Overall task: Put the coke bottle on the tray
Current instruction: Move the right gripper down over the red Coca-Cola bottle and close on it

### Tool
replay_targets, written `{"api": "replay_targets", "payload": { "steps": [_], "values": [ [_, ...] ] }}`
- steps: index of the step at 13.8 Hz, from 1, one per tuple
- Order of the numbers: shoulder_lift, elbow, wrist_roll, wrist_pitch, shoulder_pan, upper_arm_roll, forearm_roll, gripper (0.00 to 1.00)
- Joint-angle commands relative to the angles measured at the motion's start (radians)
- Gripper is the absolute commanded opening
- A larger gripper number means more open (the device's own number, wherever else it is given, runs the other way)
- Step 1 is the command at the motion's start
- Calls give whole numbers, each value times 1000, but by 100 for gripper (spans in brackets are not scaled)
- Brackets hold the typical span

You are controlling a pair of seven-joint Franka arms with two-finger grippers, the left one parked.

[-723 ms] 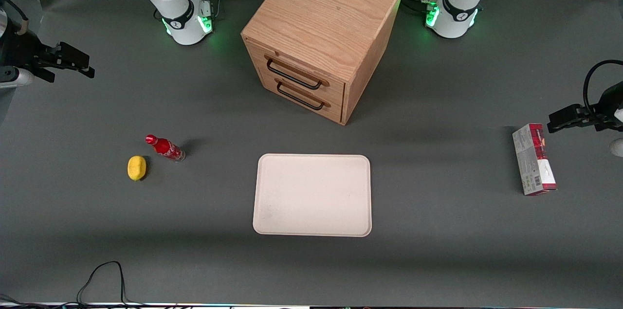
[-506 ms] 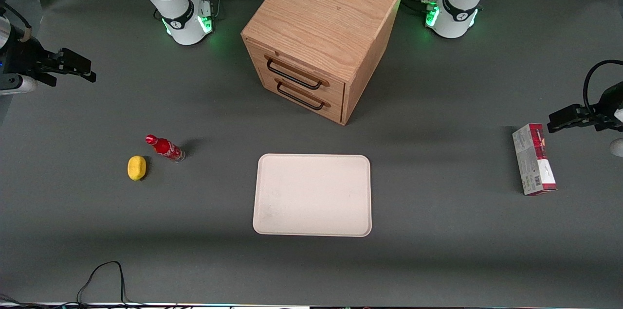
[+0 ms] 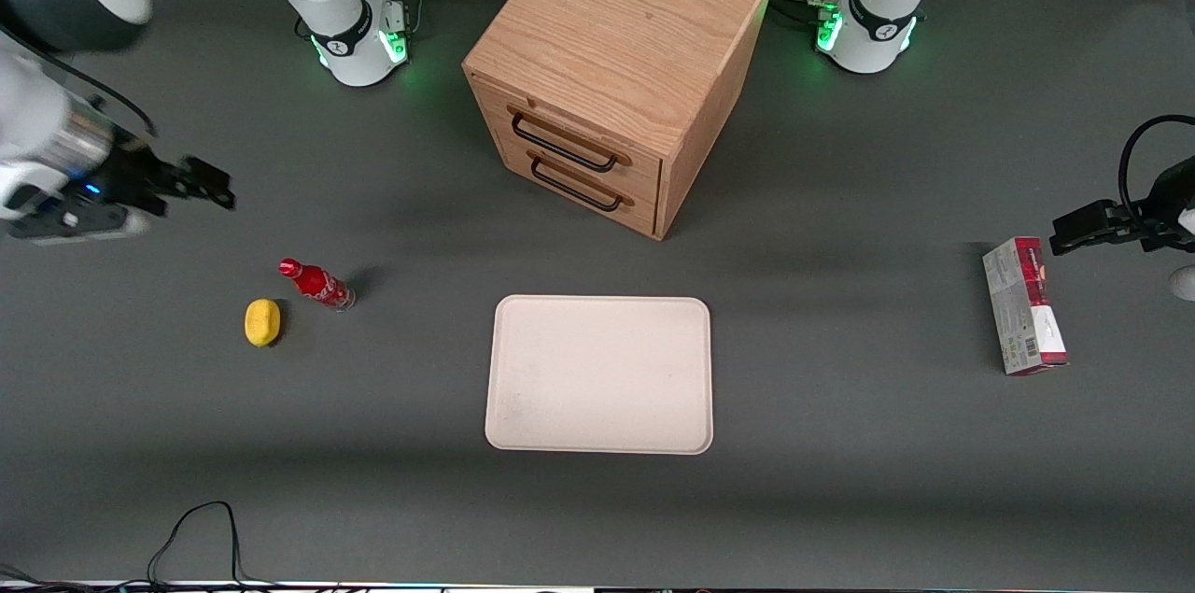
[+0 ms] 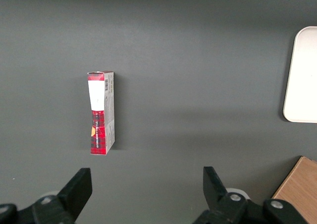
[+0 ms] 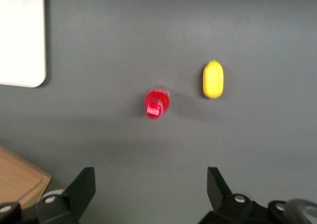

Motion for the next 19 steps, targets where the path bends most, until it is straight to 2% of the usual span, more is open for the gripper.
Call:
{"api": "replay_targets", "payload": {
  "steps": [1, 4, 9, 11, 12, 16, 19],
  "values": [
    [-8, -236, 13, 311, 6, 2, -19, 100],
    [100, -305, 16, 519, 7, 4, -18, 100],
    [163, -315, 16, 594, 10, 5, -10, 100],
    [171, -315, 16, 608, 10, 5, -8, 94],
    [172, -313, 16, 610, 10, 5, -8, 88],
    [174, -312, 18, 610, 10, 7, -7, 36],
    [177, -302, 21, 599, 12, 11, -7, 11]
  ]
}}
